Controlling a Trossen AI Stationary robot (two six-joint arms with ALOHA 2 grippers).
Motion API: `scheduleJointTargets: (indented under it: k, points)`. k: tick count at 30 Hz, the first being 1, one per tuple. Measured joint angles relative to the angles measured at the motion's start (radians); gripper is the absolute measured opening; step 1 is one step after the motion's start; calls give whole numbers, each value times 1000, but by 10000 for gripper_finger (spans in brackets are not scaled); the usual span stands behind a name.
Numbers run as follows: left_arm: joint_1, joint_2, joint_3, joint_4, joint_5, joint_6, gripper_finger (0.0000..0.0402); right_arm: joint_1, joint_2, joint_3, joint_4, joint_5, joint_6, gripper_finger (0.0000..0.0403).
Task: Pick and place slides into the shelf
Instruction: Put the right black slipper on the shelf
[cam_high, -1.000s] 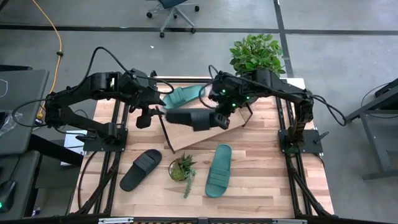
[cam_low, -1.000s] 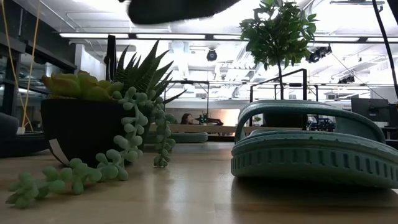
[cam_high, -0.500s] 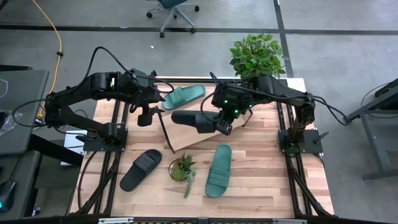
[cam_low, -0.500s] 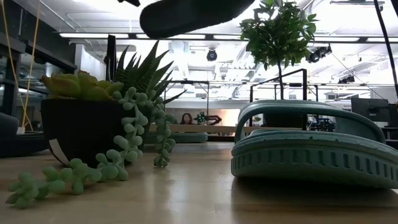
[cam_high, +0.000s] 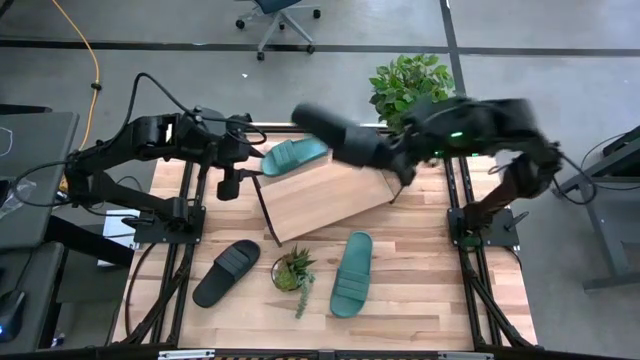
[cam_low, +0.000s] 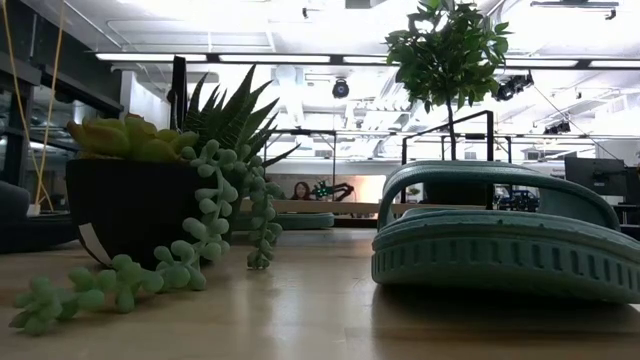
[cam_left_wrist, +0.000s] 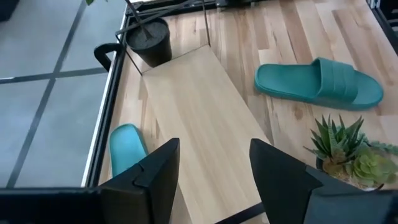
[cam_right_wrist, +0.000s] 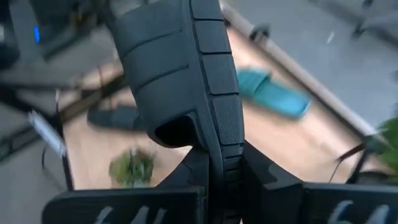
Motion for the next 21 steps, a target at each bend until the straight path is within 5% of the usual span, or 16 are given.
scheduleJointTargets:
  k: [5, 10, 21]
  points:
    - [0, -23, 0, 0, -28, 0, 182, 48, -75, -47, 33, 159, 13, 19]
    - [0, -42, 0, 4, -69, 0, 182, 65, -142, -258, 100, 207, 70, 18]
    - [0, -57, 0, 33, -93, -1, 182, 49, -364, -953, 852, 60, 156, 18]
